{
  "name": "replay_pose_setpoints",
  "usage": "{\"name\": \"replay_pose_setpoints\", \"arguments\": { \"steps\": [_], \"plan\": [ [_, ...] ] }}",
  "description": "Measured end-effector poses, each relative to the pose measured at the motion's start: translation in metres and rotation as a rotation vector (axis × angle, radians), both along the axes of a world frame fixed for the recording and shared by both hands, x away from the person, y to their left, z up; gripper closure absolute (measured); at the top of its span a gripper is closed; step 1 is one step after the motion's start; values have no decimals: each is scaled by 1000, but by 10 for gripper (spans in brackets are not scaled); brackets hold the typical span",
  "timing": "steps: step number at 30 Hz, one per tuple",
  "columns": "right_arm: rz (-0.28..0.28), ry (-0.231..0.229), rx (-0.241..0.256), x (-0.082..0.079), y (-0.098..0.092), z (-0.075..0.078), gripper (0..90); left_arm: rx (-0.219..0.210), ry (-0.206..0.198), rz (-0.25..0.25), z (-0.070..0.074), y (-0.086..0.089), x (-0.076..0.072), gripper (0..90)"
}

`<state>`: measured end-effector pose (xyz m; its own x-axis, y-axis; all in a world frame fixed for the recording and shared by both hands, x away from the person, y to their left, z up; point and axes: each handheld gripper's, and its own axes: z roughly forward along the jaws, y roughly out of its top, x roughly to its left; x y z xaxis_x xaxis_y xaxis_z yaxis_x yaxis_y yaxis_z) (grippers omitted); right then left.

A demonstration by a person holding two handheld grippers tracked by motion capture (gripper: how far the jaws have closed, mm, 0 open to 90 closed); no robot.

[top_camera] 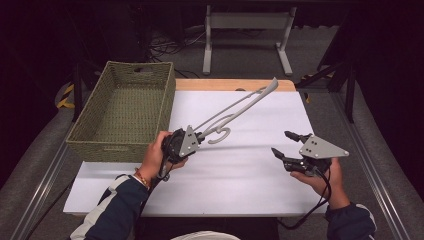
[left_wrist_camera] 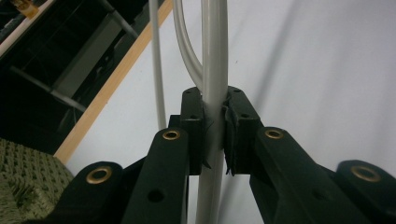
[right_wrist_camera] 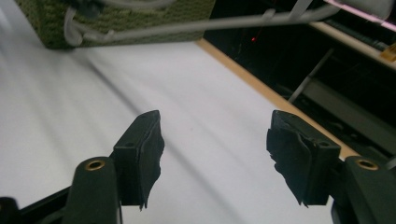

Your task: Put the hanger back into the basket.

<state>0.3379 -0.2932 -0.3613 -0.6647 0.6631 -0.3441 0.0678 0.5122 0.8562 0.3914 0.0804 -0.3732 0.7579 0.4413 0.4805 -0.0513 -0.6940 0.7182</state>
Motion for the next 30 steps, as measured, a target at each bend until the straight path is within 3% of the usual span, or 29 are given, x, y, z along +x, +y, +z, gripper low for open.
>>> {"name": "replay_pose_setpoints", "arguments": {
  "steps": [7,10,16,30],
  "plan": [
    [9,50,1,-1,4,-20,286,-67,-22,24,19,12,0,804],
    [5,47,4,-2,8,-26,257,-81,-29,27,25,15,1,804],
    [7,50,-16,-1,17,-37,223,-147,-47,28,41,22,1,804],
    [12,85,-19,4,19,-46,205,-201,-132,54,83,32,-5,804]
  ]
}}
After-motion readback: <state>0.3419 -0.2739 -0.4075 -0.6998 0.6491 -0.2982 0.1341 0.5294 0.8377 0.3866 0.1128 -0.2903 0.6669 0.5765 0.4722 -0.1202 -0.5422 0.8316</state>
